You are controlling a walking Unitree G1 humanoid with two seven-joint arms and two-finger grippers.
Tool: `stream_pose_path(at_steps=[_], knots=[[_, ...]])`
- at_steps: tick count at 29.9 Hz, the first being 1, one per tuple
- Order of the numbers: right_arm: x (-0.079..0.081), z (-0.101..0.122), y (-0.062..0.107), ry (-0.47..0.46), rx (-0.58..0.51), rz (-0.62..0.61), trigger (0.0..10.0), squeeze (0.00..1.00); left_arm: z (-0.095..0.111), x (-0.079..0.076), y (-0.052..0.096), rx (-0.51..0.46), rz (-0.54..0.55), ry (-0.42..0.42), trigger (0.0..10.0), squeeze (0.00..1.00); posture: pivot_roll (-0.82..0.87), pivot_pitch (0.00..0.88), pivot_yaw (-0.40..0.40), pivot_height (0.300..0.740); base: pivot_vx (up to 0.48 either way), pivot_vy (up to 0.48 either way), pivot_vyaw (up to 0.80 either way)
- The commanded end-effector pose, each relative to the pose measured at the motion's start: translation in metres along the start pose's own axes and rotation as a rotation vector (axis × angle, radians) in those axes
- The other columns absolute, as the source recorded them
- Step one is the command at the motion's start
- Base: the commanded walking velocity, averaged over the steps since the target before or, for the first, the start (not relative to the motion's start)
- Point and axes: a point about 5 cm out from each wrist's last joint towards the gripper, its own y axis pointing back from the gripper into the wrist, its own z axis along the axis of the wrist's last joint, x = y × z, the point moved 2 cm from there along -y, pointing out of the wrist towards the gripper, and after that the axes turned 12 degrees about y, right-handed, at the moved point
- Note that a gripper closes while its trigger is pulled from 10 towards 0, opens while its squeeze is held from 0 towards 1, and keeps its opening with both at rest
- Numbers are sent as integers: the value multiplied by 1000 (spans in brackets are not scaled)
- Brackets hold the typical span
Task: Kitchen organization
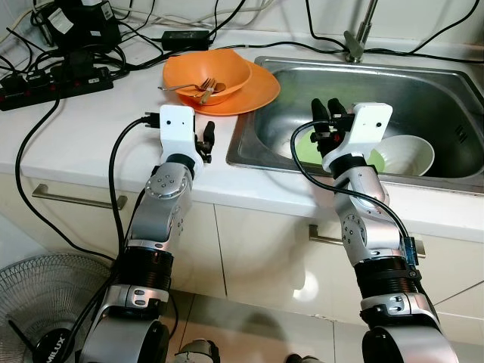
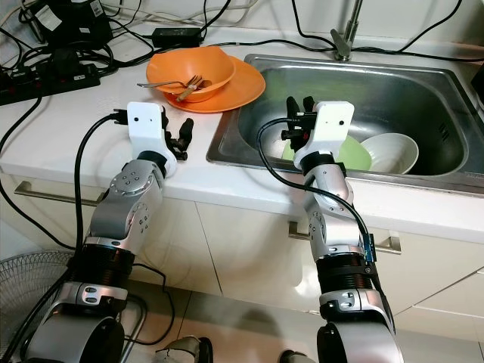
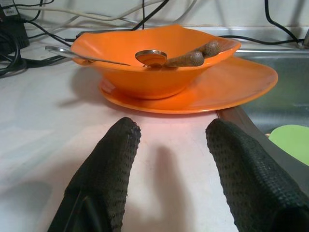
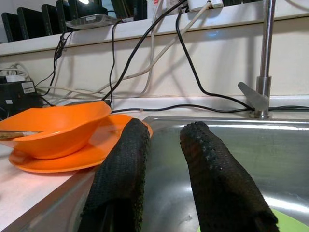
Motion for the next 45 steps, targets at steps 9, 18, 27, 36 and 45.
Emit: stream_pose_path(at_steps=[9, 18, 27, 36, 45], knots=[[-5, 3, 0, 2, -4, -16, 10000, 0, 7, 1, -3, -17, 5, -11, 10000, 0, 64, 64, 51, 740, 280, 0, -322], [-4, 4, 0, 4, -8, -13, 10000, 0, 10, 0, -3, -26, 2, -21, 10000, 0, 68, 74, 49, 740, 289, 0, 0], [-5, 5, 1, -4, -10, -19, 10000, 0, 16, -4, -1, -62, -11, -9, 10000, 0, 68, 80, 48, 740, 0, 0, 0], [-4, 5, 0, -7, -11, -19, 10000, 0, 14, -5, -2, -48, -21, -19, 10000, 0, 71, 78, 48, 740, 0, 0, 0], [-5, 5, 0, -5, -11, -18, 10000, 0, 14, -6, -4, -44, -23, -17, 10000, 0, 69, 78, 47, 740, 0, 0, 0]])
